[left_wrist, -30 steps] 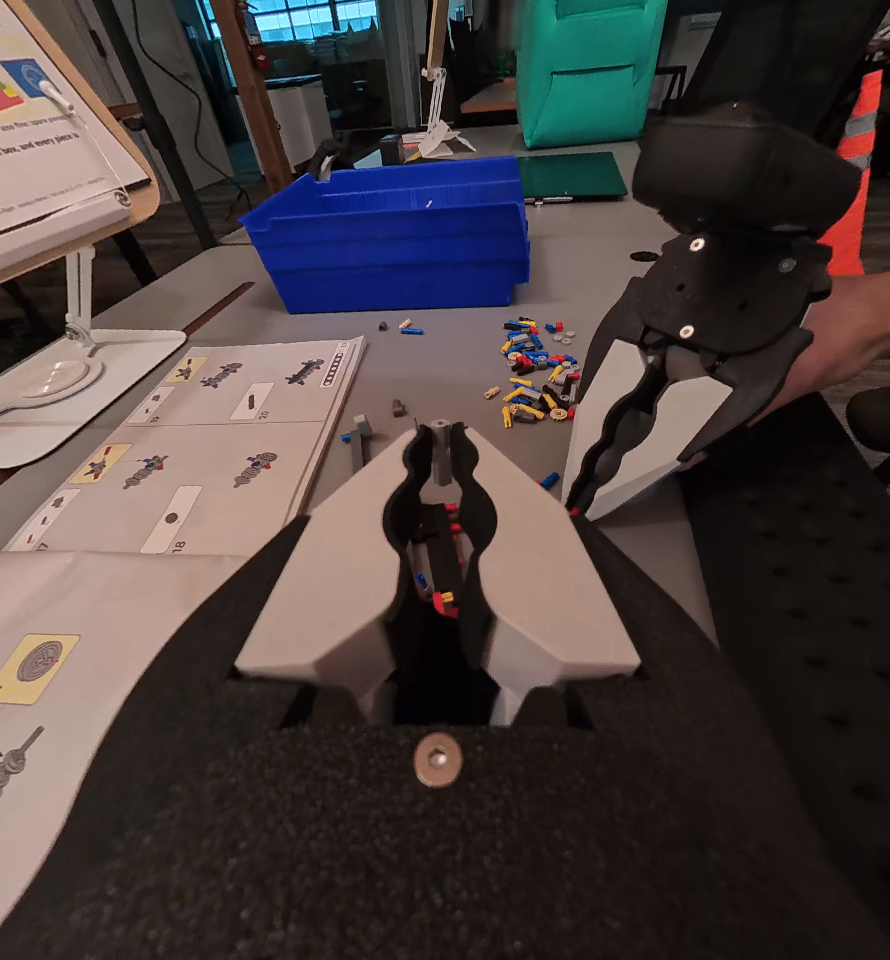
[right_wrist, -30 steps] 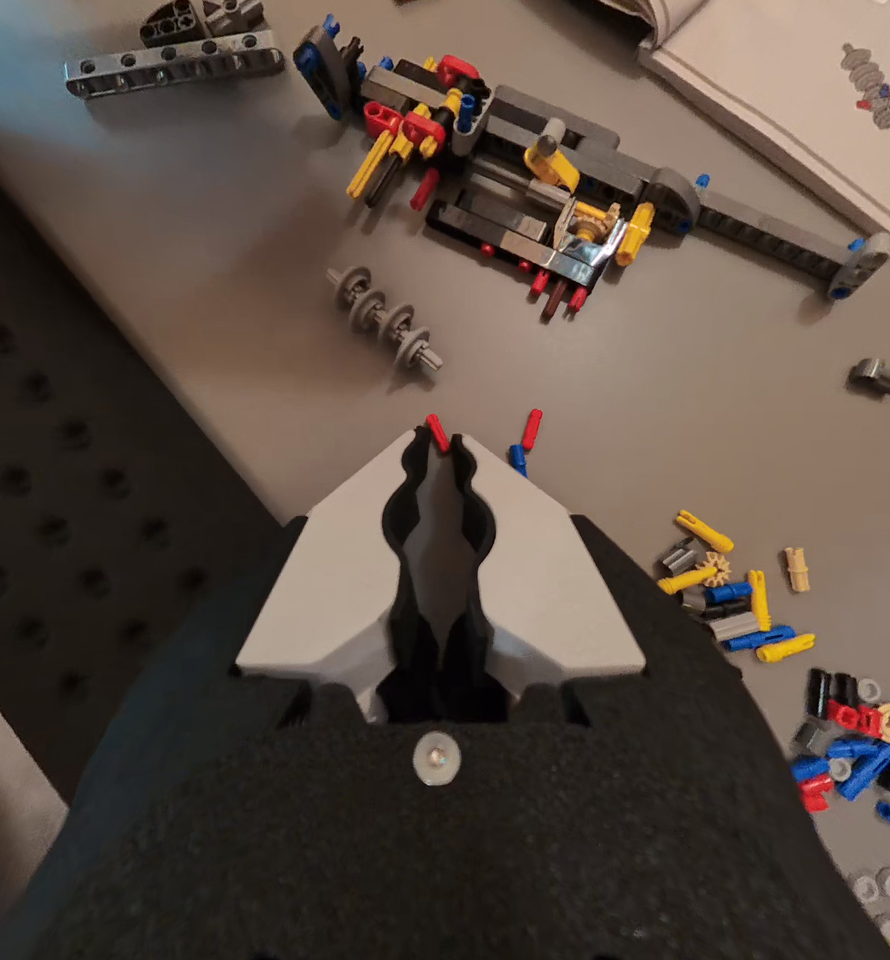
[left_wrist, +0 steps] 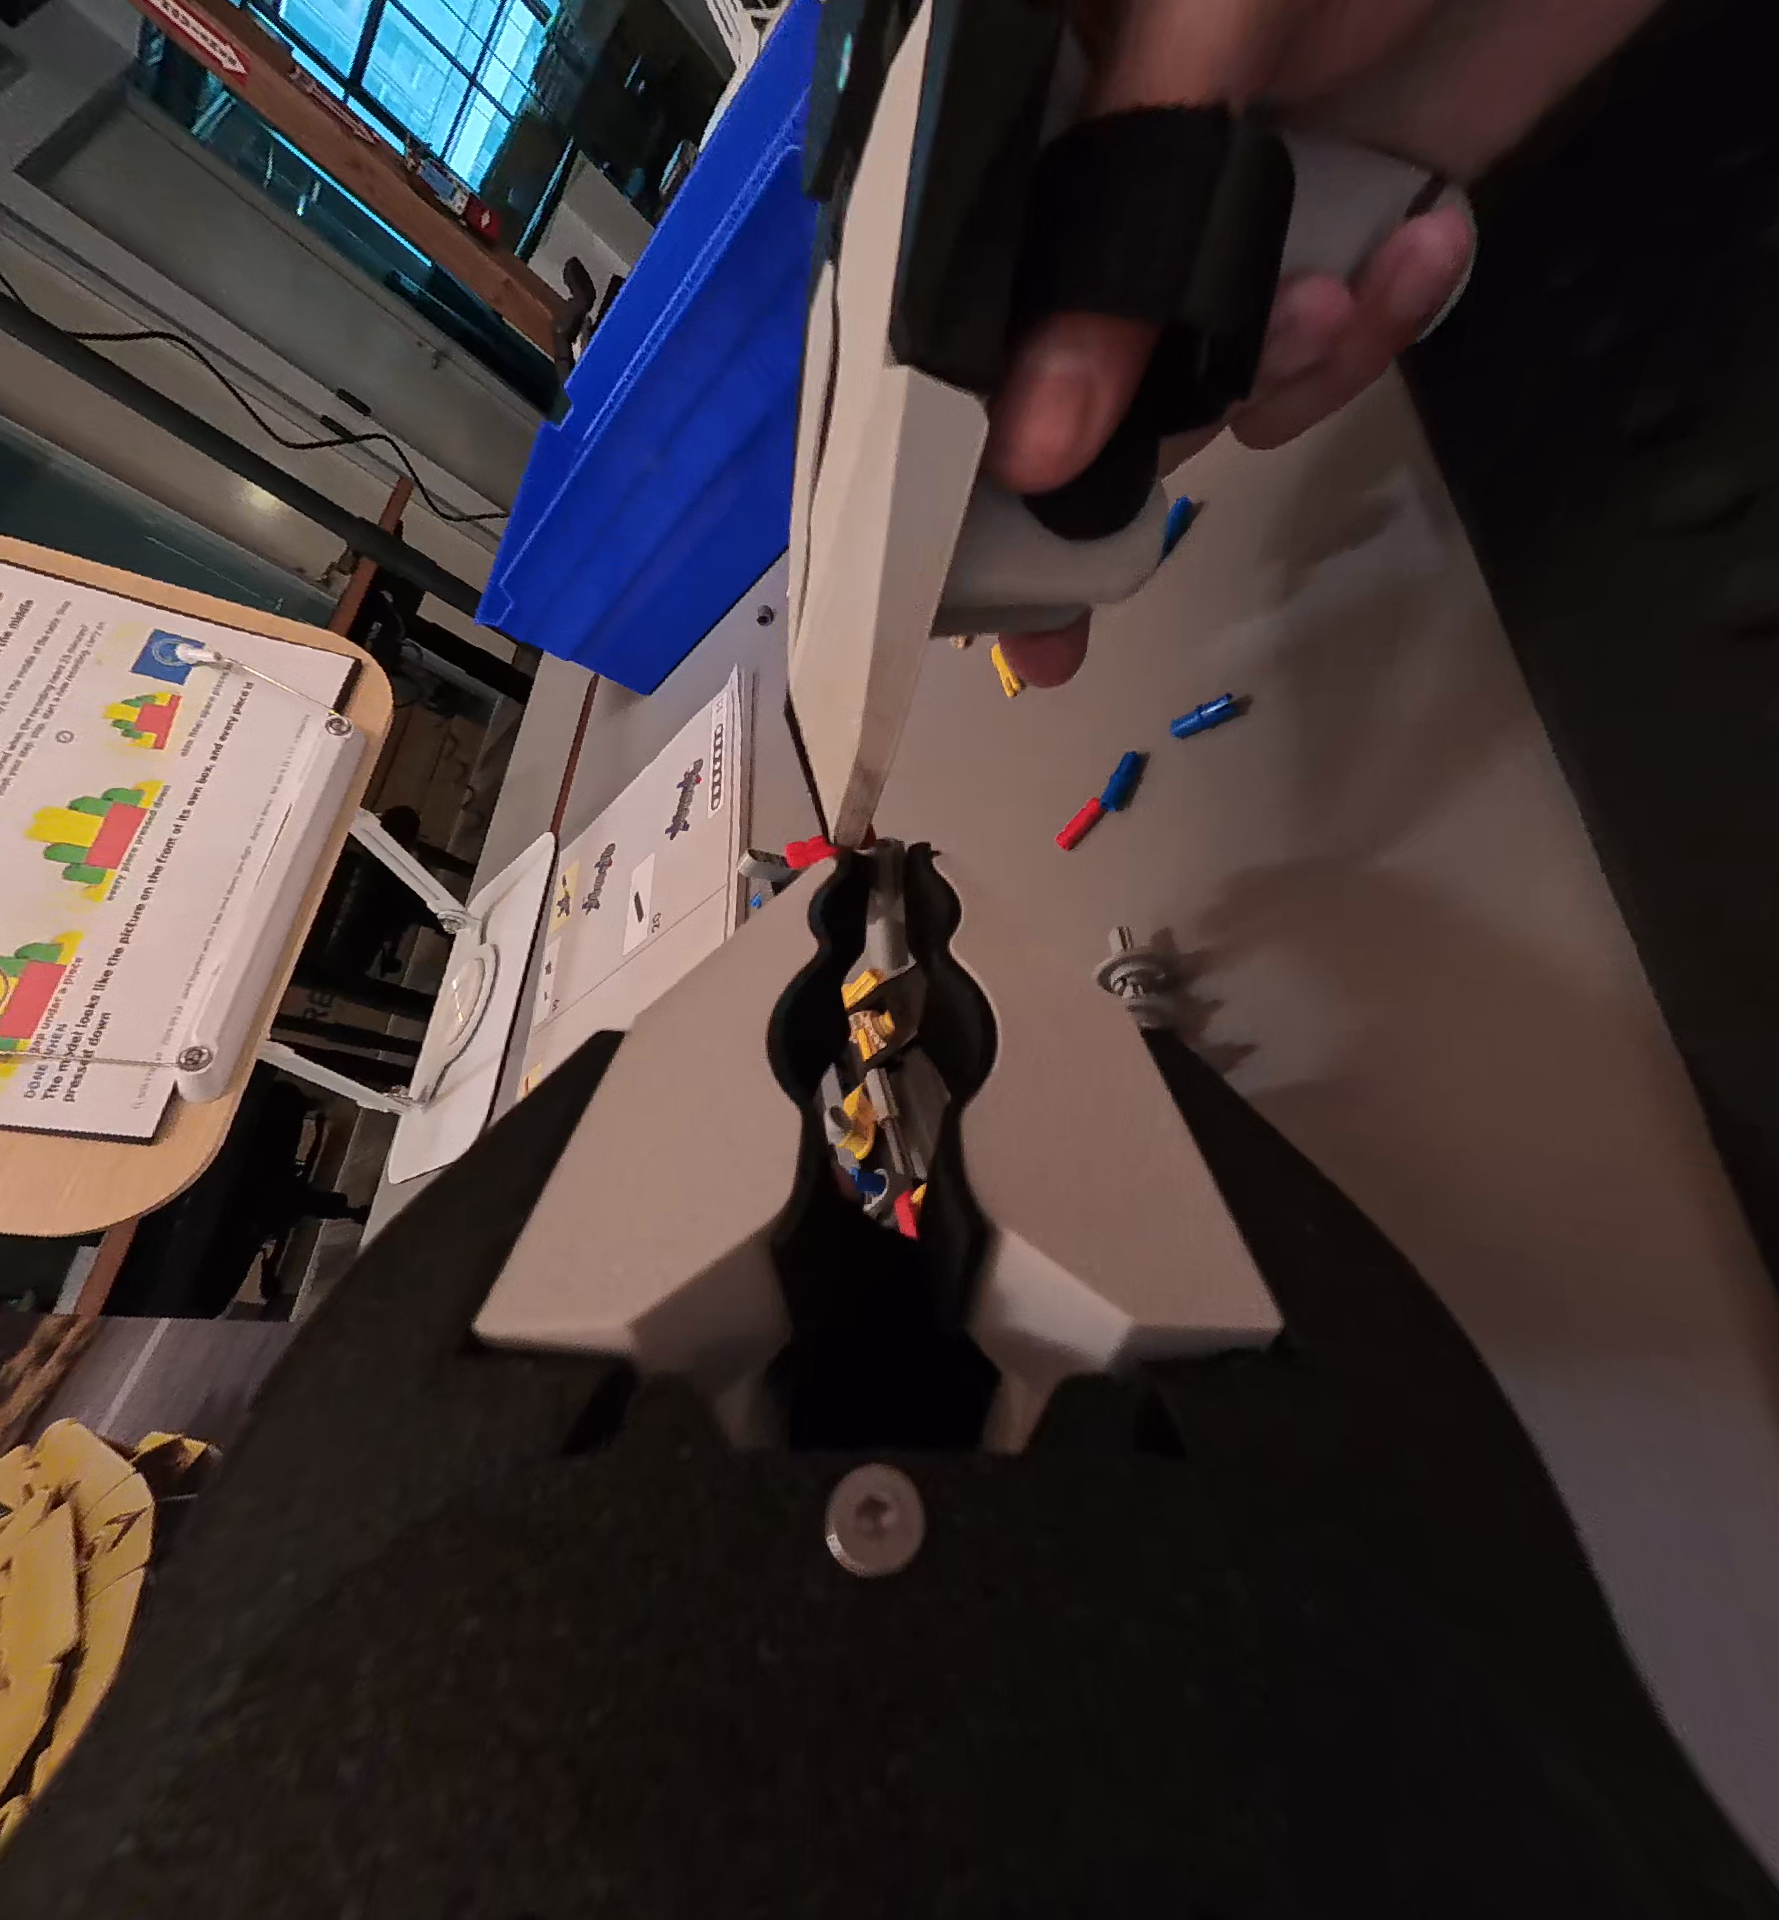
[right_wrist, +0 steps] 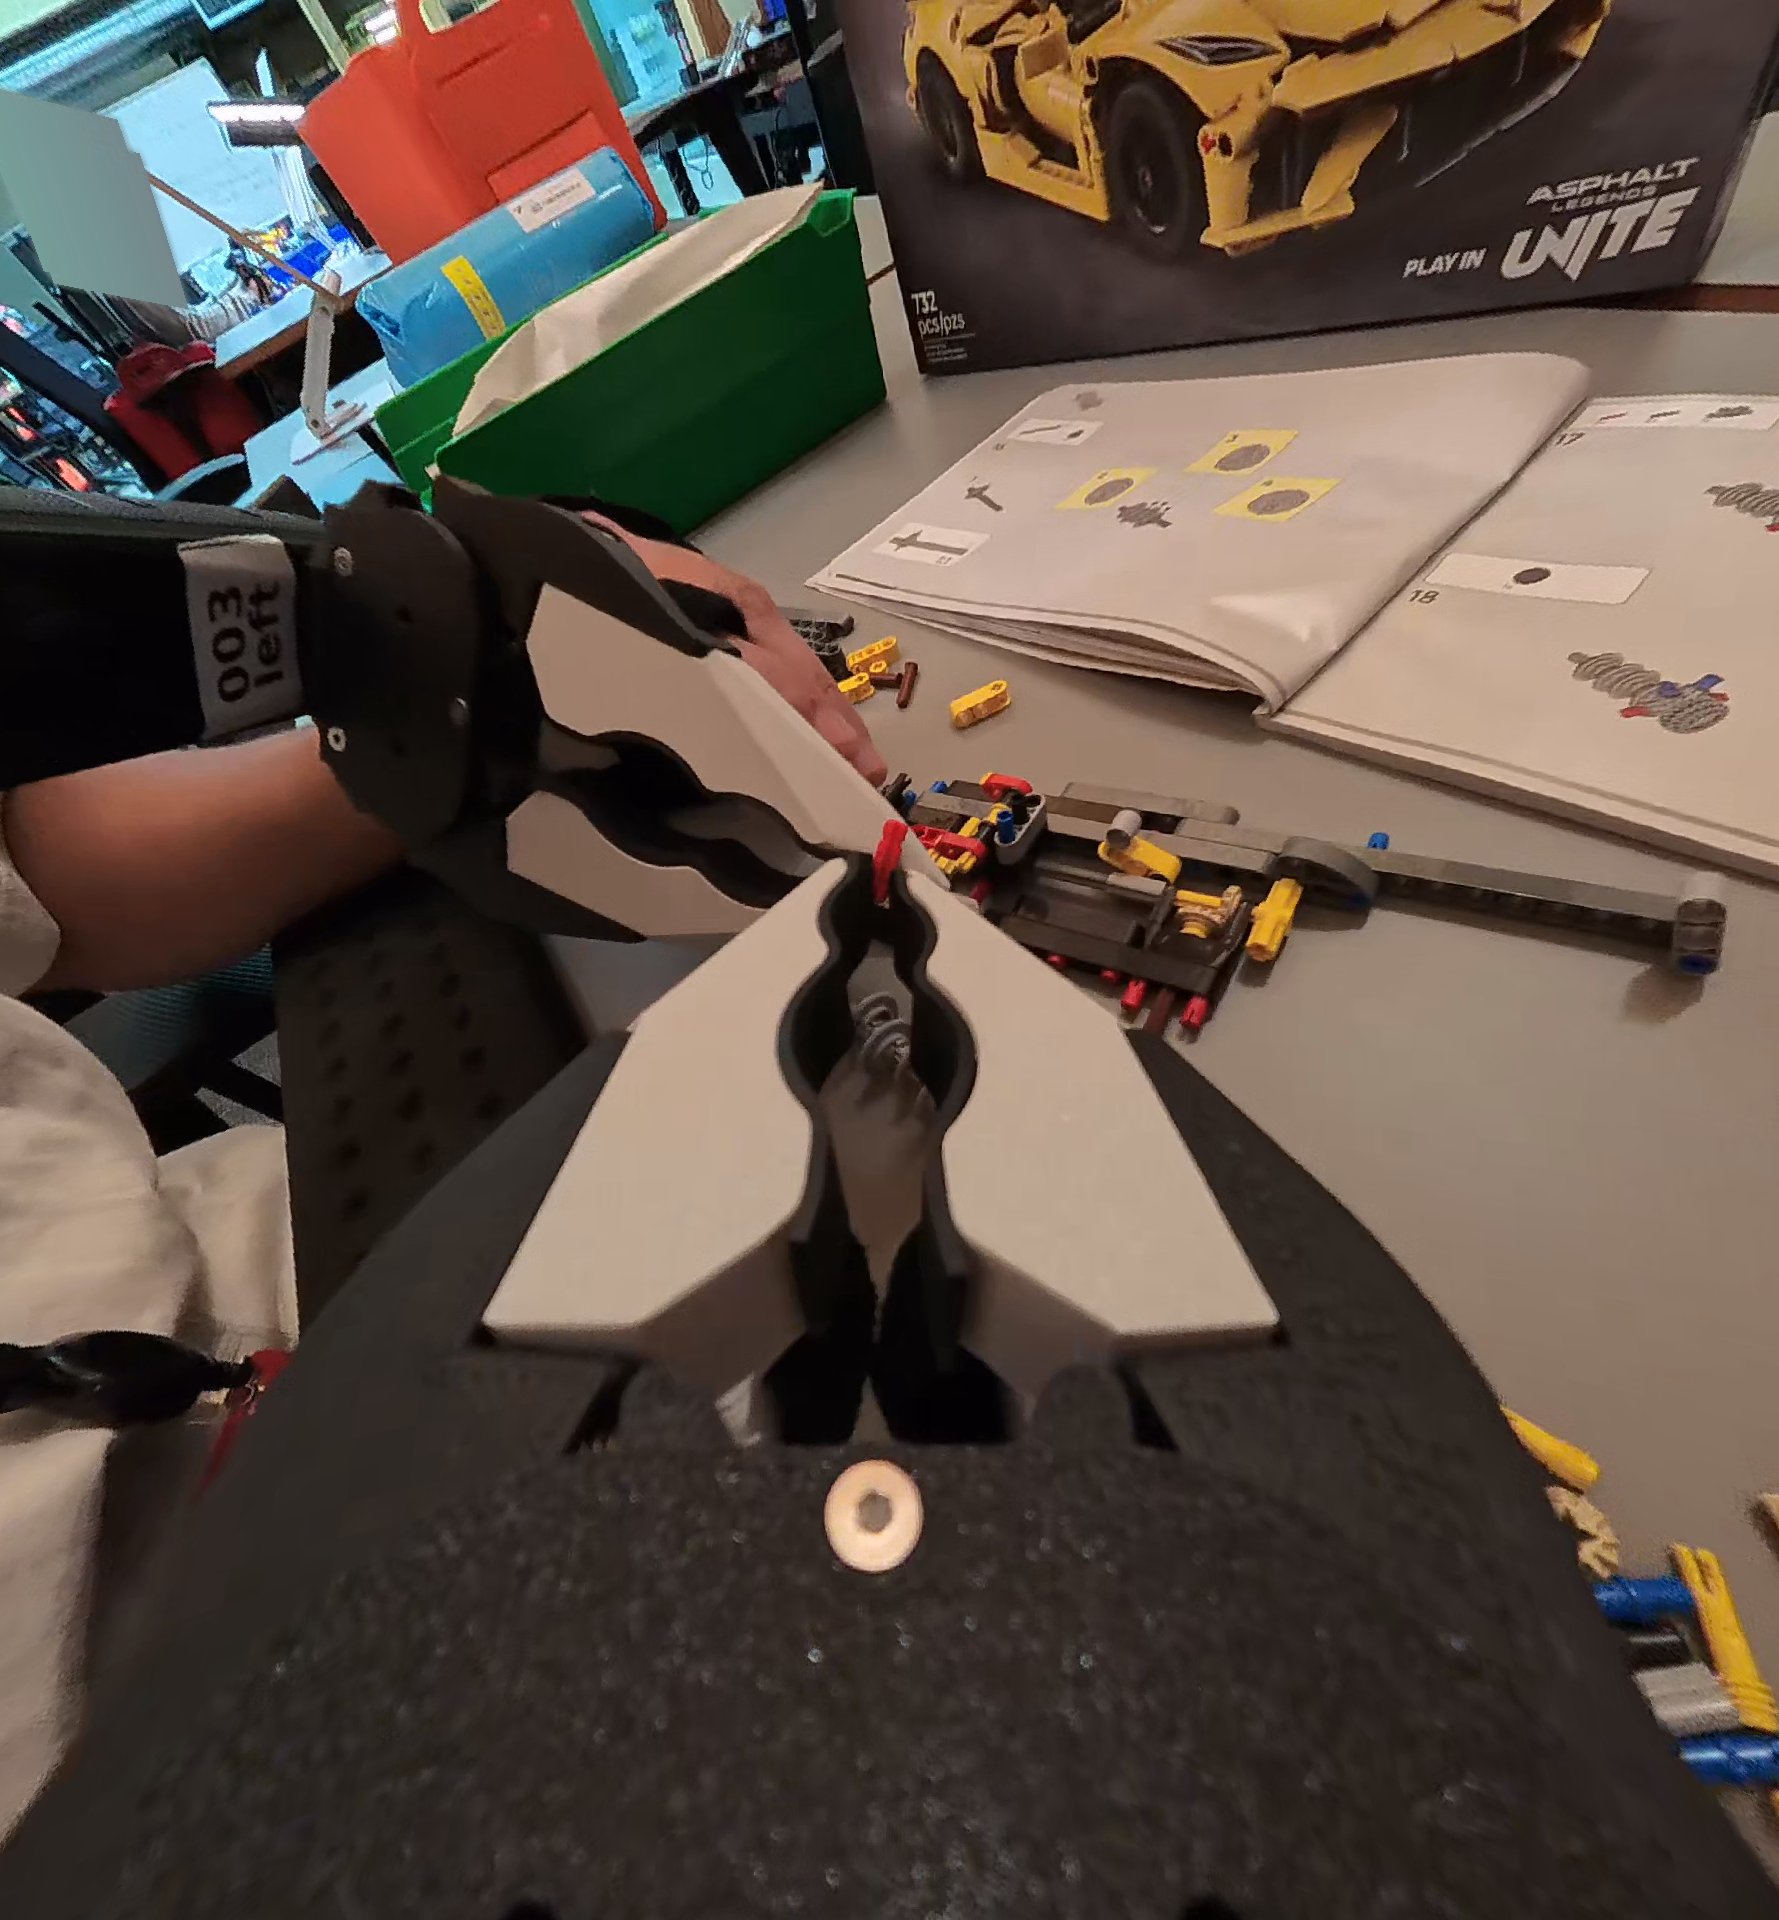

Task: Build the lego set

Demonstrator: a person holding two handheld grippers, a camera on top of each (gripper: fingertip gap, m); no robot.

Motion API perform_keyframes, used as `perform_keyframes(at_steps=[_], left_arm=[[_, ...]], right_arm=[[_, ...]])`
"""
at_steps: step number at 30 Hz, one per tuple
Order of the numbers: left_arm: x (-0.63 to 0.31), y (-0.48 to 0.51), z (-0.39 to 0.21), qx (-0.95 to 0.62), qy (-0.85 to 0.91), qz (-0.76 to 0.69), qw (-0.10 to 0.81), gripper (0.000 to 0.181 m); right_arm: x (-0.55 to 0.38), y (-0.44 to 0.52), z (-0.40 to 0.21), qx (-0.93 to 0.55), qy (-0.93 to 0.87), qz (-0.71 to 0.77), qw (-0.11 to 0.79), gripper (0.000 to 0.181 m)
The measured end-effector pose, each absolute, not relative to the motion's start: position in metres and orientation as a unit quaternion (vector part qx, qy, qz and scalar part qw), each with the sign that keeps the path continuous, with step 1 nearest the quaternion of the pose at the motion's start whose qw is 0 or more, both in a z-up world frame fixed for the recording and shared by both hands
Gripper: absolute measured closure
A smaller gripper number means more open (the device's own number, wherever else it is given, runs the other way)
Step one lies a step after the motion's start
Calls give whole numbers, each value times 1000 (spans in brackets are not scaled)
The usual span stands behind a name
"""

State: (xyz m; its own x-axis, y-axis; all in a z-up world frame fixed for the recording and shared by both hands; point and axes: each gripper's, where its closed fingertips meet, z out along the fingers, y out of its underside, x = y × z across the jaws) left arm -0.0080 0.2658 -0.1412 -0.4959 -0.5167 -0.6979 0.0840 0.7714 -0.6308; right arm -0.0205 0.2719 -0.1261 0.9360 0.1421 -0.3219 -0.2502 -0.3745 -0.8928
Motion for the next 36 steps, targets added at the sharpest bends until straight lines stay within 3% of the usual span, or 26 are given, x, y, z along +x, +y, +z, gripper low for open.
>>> perform_keyframes(at_steps=[12,21,29,36], left_arm=[[-8,265,-136,-155,800,-331,475,176],[-6,276,-140,-126,806,-271,511,176],[-6,275,-152,-38,812,-175,556,176],[-9,271,-159,8,815,-135,564,176]], right_arm=[[-21,273,-120,-777,63,235,581,179],[-15,260,-137,-866,-24,143,478,180],[-19,257,-157,-914,-15,155,374,180],[-19,257,-160,-925,-11,159,345,180]])
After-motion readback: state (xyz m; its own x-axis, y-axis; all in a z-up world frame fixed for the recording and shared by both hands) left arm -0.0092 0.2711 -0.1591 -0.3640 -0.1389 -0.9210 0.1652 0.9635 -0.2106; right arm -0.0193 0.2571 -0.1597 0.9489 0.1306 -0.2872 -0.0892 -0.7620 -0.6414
